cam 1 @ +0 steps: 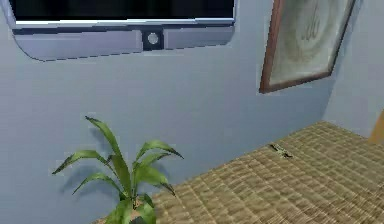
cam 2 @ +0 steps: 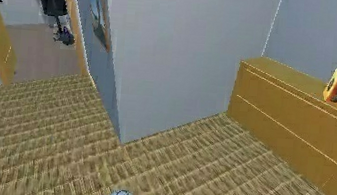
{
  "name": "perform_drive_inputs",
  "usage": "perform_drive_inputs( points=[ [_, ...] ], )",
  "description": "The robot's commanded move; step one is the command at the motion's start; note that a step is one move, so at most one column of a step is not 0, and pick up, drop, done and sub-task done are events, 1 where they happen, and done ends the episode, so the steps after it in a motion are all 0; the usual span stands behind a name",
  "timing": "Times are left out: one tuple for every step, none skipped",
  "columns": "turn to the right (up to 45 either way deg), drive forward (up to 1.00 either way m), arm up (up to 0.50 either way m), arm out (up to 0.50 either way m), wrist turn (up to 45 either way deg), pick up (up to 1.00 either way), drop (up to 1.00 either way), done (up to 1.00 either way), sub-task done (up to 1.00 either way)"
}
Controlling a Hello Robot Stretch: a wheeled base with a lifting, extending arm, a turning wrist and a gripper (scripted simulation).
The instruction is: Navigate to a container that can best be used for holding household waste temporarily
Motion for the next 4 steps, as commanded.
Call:
perform_drive_inputs(
  points=[
    [33.0, 0.0, 0.0, 0.0, 0.0, 0.0, 0.0, 0.0, 0.0],
    [0.0, 0.55, 0.0, 0.0, 0.0, 0.0, 0.0, 0.0, 0.0],
    [27.0, 0.0, 0.0, 0.0, 0.0, 0.0, 0.0, 0.0, 0.0],
    [0.0, 0.6, 0.0, 0.0, 0.0, 0.0, 0.0, 0.0, 0.0]
  ],
)
